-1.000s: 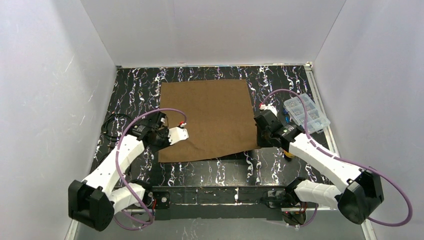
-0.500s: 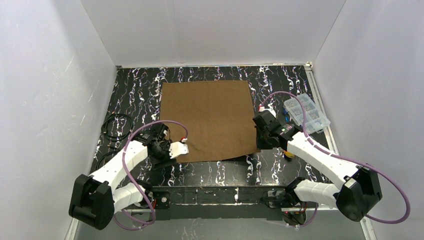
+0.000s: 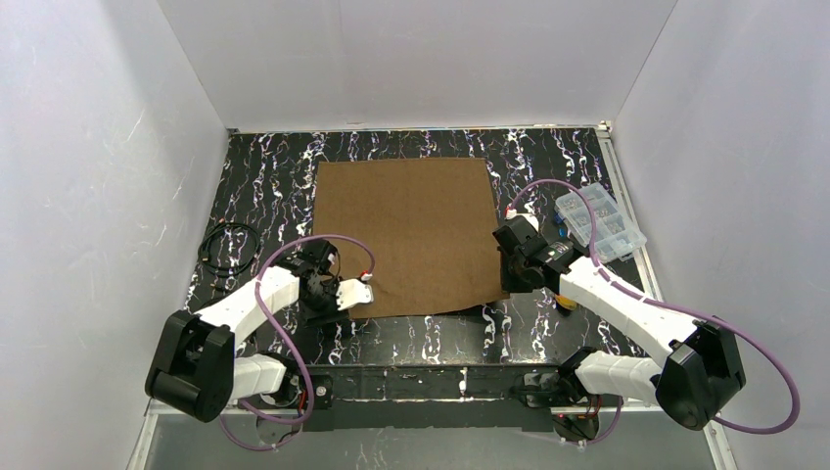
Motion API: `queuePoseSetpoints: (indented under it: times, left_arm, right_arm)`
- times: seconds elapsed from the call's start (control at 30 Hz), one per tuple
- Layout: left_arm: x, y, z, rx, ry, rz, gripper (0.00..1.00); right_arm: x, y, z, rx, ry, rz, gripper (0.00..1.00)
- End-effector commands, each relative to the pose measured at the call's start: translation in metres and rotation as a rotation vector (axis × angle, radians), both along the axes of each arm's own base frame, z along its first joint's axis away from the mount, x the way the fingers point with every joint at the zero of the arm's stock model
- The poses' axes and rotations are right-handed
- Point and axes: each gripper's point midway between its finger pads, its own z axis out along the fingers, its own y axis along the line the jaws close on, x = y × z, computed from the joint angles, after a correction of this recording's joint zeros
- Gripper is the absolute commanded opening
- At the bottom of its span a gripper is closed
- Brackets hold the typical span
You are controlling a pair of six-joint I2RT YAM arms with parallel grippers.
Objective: Fold the napkin into a case and place the utensils inside
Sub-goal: Pick up the flattened napkin from the center of the board.
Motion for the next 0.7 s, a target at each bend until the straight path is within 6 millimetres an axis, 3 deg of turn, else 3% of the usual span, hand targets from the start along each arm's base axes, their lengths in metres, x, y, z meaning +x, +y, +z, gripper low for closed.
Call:
queuePoseSetpoints:
  times: [0.0,0.07,0.17,0.2,0.43,0.67]
  left_arm:
    - [-0.014,0.017,-0.014,0.082,0.043,-0.05,0.43]
    - [-0.012,0.02,-0.016,0.1,0.031,-0.064,0.38]
    - [-0.006,0.021,-0.014,0.115,0.02,-0.059,0.06]
    - [-0.005,0.02,-0.012,0.121,0.036,-0.04,0.0]
    - [0.01,0.001,0.038,0.016,-0.036,0.001,0.0]
    - [-0.03,-0.006,0.08,-0.074,0.052,0.004,0.0]
  right_arm:
    - [0.008,0.002,0.012,0.016,-0.044,-0.022,0.01]
    - [0.01,0.002,0.014,0.015,-0.048,-0.024,0.01]
    - [0.012,0.002,0.018,0.015,-0.057,-0.026,0.01]
    - [0.013,0.002,0.02,0.017,-0.062,-0.027,0.01]
    - [0.01,0.0,0.028,0.013,-0.056,-0.018,0.01]
    - [-0.011,-0.005,0.044,0.037,-0.017,0.009,0.01]
